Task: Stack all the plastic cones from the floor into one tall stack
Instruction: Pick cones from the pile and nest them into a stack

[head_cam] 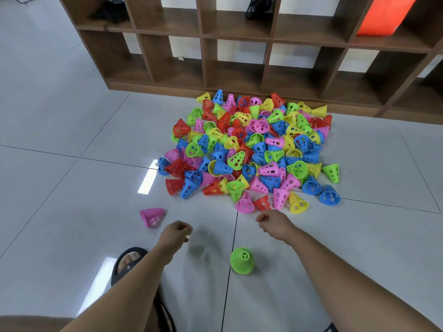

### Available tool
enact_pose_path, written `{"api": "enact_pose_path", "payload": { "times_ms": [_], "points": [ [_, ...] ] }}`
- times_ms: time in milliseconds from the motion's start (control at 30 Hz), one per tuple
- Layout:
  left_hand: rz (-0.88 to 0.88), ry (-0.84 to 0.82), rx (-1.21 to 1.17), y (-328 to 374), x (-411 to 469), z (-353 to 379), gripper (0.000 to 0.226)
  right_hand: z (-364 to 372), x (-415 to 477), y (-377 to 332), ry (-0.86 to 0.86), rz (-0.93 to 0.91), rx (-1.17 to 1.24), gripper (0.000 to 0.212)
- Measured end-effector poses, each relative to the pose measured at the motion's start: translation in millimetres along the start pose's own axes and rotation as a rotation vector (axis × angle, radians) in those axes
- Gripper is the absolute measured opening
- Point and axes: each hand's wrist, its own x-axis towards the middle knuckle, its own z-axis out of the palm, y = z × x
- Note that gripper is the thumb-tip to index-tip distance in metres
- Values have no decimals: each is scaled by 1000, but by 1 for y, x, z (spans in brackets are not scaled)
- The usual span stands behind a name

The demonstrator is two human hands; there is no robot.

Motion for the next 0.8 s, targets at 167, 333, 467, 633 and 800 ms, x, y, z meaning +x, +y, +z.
{"api": "enact_pose_path", "payload": {
  "times_ms": [167,333,467,633,800],
  "points": [
    [17,219,-44,-7,28,-40,24,-8,25,-12,96,-145,-343,28],
    [16,522,10,-8,43,-71,21,-14,50,-13,163,-177,-518,24],
    [-23,594,33,-7,47,-83,16,-11,65,-3,209,-209,-541,15],
    [-40,441,17,-8,54,-83,19,-7,75,7,186,-191,-571,21],
    [-34,388,29,-10,48,-71,19,-4,71,-1,178,-95,-633,31]
  ]
}}
